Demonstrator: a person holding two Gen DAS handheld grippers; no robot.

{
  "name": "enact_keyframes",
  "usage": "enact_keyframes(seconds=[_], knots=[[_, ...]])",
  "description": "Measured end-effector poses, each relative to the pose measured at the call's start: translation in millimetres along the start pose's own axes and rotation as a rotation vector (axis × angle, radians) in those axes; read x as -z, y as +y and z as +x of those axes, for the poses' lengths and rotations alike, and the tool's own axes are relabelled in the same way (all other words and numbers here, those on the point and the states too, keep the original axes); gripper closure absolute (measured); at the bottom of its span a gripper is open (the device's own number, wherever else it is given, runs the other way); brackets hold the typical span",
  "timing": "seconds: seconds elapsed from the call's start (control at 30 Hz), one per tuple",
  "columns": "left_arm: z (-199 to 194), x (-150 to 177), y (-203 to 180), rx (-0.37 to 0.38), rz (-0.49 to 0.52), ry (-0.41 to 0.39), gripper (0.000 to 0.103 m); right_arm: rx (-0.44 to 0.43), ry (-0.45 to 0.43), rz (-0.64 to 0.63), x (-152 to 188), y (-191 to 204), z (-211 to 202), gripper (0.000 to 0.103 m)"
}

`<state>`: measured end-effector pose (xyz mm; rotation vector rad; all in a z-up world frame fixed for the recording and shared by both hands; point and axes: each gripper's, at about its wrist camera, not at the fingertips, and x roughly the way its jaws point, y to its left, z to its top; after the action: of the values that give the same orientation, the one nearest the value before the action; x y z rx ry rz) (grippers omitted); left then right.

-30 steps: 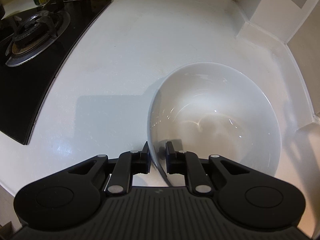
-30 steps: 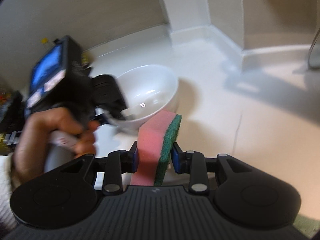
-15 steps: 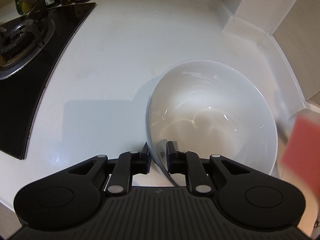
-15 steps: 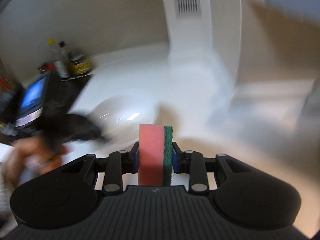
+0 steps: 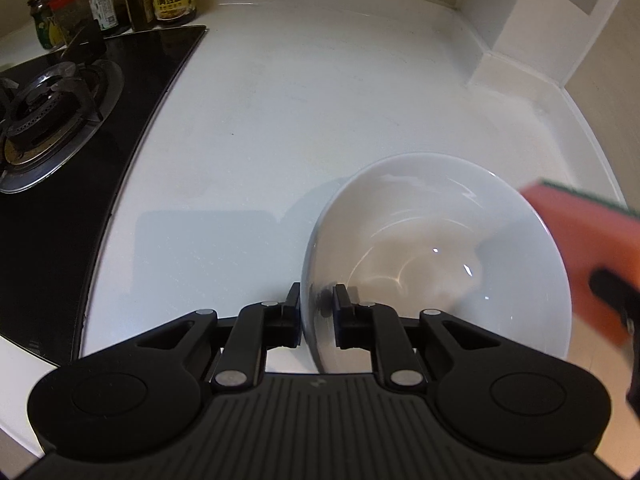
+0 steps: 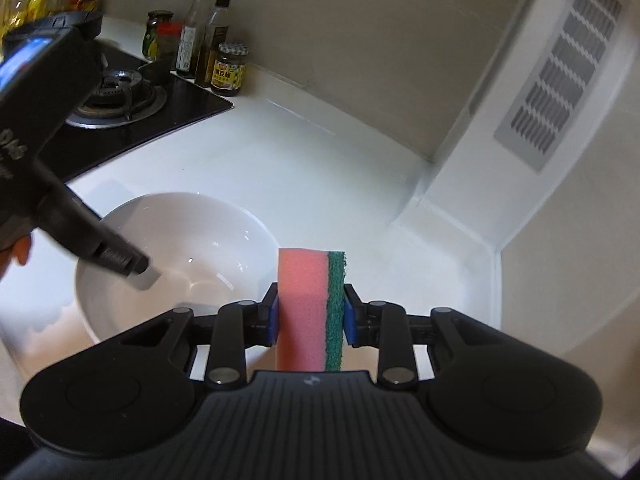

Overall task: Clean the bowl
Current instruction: 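Swirl the water in the bowl with the left gripper while the right gripper holds the sponge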

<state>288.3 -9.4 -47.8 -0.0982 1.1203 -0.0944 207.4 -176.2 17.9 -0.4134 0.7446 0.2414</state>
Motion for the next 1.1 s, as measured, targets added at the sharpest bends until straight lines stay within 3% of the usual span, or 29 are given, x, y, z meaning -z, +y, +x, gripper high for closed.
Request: enact_keyframes(seconds=[0.23, 0.47, 0.53, 0.7, 0.87, 1.1], knots=[[0, 3, -2, -0.030, 0.006, -0.028, 0.080, 0.076, 0.012, 0.331, 41, 39, -47, 0.077], [3, -4, 10, 0.023, -0.033, -0.007, 0.082, -0.008, -0.009, 0.595, 73, 49, -89, 0.077], [2, -5, 14, 0.043, -0.051, -0.001, 0.084, 0.006, -0.037, 0.625, 76, 43, -96, 0.077], [-9, -7, 15, 0.061, -0.043, -0.045, 0.085, 0.165, -0.161, 0.608, 76, 29, -72, 0.077], [-31, -8, 17, 0.092, -0.032, -0.128, 0.085, 0.236, -0.195, 0.589, 79, 31, -31, 0.077], [-55, 2, 33, 0.115, -0.072, -0.203, 0.085, 0.264, -0.169, 0.545, 90, 42, -7, 0.077]])
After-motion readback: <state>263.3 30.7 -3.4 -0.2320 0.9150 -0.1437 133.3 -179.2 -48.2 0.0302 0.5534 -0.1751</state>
